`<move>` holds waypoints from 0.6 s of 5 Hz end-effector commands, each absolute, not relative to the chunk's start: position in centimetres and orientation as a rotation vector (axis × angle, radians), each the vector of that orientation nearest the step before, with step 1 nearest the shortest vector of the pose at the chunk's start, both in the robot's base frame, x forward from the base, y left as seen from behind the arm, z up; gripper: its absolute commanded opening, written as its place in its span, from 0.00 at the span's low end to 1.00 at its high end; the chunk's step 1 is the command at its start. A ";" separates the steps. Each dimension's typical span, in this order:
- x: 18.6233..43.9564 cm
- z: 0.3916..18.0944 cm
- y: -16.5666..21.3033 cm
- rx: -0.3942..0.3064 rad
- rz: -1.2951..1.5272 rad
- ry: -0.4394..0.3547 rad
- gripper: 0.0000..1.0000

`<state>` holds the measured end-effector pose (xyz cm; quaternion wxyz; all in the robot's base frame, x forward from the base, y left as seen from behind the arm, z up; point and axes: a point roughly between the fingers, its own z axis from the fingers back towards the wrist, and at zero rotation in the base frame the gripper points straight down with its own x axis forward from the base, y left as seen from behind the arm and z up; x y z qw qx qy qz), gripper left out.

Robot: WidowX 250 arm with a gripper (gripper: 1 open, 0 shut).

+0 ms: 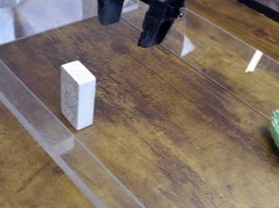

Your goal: Put the white object in the blue tray

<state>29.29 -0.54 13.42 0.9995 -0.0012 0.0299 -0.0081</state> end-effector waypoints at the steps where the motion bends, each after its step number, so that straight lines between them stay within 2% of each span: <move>1: 29.1 12.7 -0.5 -0.005 -0.058 0.079 1.00; 3: 28.1 11.4 0.6 -0.004 -0.269 0.108 1.00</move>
